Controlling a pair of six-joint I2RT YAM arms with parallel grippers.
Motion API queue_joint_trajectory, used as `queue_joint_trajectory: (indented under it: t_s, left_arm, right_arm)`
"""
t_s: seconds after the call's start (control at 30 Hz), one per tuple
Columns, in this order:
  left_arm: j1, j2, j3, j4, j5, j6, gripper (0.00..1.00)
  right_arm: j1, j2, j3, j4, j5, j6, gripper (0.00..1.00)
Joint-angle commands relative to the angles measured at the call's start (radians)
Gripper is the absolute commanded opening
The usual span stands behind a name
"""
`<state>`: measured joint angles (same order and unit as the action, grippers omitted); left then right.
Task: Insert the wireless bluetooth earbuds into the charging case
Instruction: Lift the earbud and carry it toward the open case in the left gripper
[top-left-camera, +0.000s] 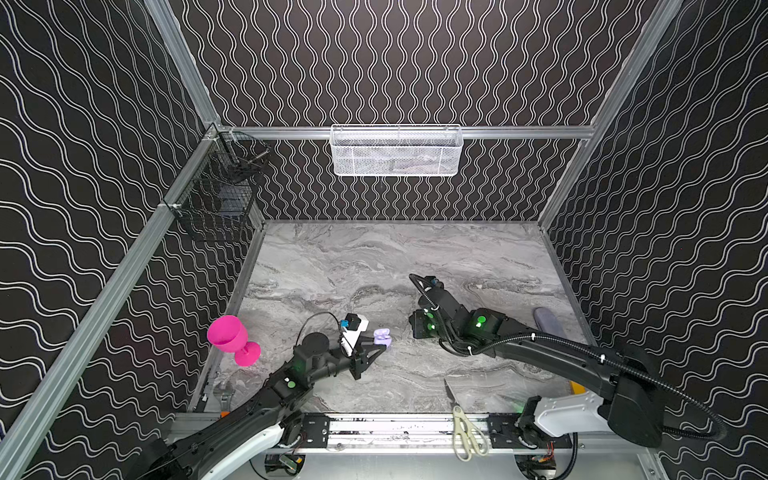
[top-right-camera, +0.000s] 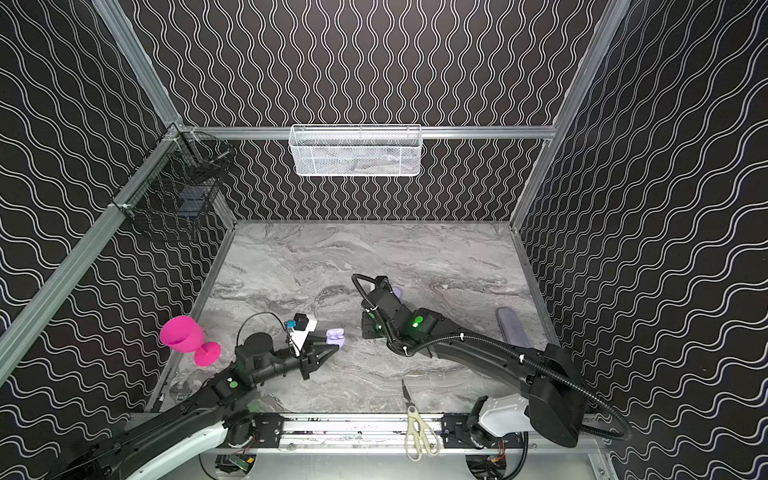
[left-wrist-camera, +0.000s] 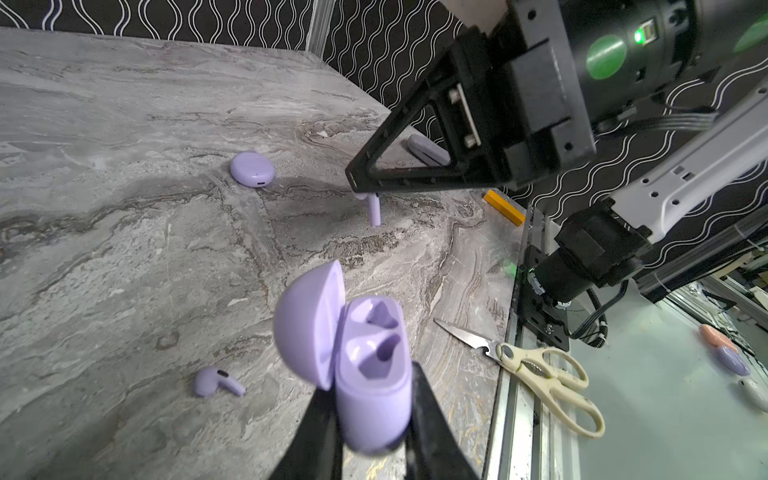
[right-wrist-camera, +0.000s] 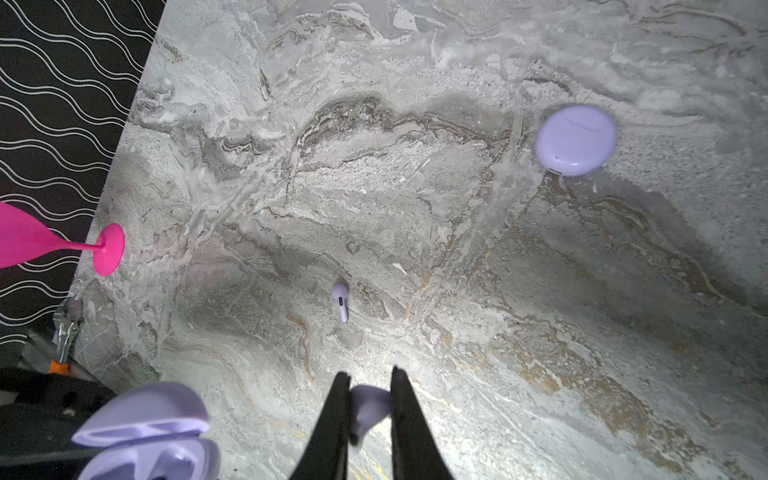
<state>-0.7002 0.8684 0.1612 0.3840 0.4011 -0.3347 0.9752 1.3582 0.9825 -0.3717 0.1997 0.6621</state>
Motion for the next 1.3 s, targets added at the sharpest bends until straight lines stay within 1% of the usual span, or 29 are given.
queue_joint_trajectory:
  t_s: [0.0, 0.23, 0.73, 1.27]
  left_arm:
    - [0.001, 0.028, 0.017, 0.079, 0.002, 0.019, 0.22]
    - [0.001, 0.066, 0.024, 0.103, 0.011, 0.036, 0.22]
    - [0.0, 0.068, 0.028, 0.102, 0.008, 0.039, 0.22]
    - [0.001, 0.067, 0.027, 0.099, 0.002, 0.04, 0.22]
  right_arm:
    - [0.009, -0.013, 0.041, -0.02, 0.019, -0.005, 0.17]
    - [0.029, -0.019, 0.08, -0.049, 0.037, -0.015, 0.17]
    - [0.074, -0.01, 0.131, -0.053, 0.047, -0.007, 0.17]
    - [0.115, -0.005, 0.13, -0.017, 0.046, 0.005, 0.17]
